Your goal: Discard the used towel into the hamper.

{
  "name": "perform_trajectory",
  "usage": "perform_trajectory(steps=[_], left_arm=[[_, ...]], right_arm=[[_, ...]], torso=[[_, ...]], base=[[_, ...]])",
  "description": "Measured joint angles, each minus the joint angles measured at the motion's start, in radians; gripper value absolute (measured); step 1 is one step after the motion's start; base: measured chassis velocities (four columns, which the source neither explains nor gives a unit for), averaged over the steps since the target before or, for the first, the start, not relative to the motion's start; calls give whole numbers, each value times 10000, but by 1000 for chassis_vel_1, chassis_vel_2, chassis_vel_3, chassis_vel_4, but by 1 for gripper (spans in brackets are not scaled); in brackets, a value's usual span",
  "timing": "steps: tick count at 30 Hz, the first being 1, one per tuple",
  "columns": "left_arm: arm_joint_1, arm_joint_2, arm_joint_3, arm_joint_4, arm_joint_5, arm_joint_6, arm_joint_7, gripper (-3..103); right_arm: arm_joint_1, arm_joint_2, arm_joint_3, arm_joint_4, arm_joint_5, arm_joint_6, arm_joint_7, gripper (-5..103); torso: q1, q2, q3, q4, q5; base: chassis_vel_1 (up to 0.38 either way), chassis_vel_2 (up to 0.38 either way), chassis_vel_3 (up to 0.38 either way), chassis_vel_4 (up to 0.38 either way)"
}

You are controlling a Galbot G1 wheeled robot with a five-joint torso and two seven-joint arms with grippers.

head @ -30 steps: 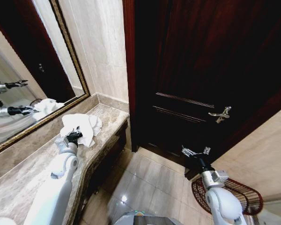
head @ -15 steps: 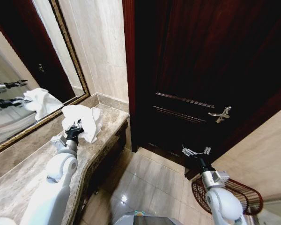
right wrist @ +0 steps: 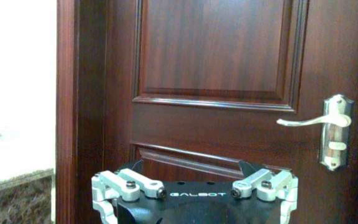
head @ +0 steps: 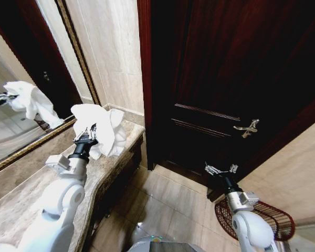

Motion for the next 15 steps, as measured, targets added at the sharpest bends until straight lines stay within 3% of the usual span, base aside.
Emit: perform_trajectory(steps=[5, 13, 15], left_arm=[[325, -518, 334, 84, 683, -205, 237, 6], [772, -1034, 1923, 25, 1726, -453, 336, 6], [819, -1073, 2310, 28, 2137, -610, 591, 6]], right_arm=[[-25, 40, 1, 149, 61, -19, 41, 100], [-64, 30, 46, 181, 72, 12, 47, 100], [-98, 20, 81, 139, 88, 66, 49, 100]], torso=[[0, 0, 0, 0, 0], [0, 0, 0, 0, 1], [0, 0, 0, -1, 2]], base=[[0, 0, 0, 0], [0, 0, 0, 0], [0, 0, 0, 0]])
